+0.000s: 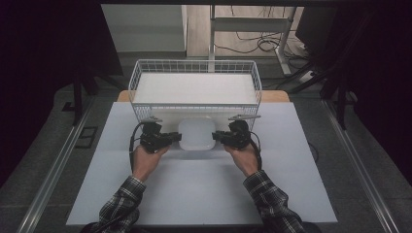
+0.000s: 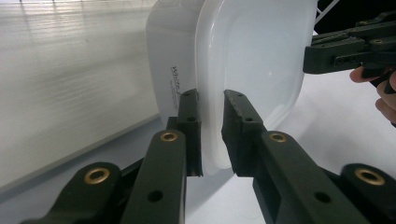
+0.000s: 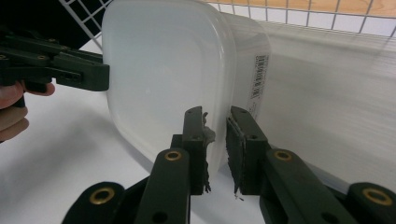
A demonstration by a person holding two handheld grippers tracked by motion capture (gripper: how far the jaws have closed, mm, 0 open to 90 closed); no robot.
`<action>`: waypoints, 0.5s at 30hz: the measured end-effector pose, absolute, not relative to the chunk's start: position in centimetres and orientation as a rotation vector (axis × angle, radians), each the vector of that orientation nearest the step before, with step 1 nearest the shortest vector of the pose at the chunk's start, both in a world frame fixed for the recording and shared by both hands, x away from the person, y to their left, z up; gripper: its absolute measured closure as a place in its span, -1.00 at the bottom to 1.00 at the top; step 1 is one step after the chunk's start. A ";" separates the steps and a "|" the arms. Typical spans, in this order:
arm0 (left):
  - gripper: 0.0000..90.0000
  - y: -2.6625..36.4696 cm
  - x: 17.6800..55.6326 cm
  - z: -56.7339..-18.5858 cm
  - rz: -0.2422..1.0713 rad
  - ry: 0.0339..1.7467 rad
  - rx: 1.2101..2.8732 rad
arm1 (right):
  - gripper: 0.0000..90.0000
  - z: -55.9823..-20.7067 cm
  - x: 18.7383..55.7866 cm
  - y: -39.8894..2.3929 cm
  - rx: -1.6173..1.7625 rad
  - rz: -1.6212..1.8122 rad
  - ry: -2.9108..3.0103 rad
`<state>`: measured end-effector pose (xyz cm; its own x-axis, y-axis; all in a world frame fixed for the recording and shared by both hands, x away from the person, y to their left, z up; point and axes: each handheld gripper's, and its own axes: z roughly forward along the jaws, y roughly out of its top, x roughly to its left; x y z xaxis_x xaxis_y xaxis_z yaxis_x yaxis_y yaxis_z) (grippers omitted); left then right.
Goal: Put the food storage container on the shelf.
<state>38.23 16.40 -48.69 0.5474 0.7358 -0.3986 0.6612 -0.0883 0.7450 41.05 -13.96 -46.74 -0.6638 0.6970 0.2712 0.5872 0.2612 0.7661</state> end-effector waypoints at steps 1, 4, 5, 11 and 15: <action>0.73 16.4 38.3 -48.8 0.095 1.158 1.793 | 0.70 -46.8 41.1 -13.9 1.235 1.365 2.392; 0.73 16.2 38.7 -49.0 0.093 1.163 1.790 | 0.70 -47.0 41.4 -13.9 1.234 1.364 2.383; 0.73 16.1 38.9 -49.2 0.092 1.168 1.778 | 0.69 -47.2 41.5 -13.9 1.244 1.350 2.379; 0.67 16.2 39.4 -49.3 0.091 1.153 1.772 | 0.60 -47.5 41.7 -13.8 1.233 1.366 2.350; 0.52 16.0 39.6 -49.6 0.121 1.159 1.776 | 0.46 -47.8 41.8 -13.3 1.211 1.324 2.341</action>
<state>39.60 15.95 -49.58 0.5411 0.7445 -0.3912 0.6473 -0.0717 0.7589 41.85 -13.34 -47.76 -0.6478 0.7313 0.2135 0.5597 0.2667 0.7846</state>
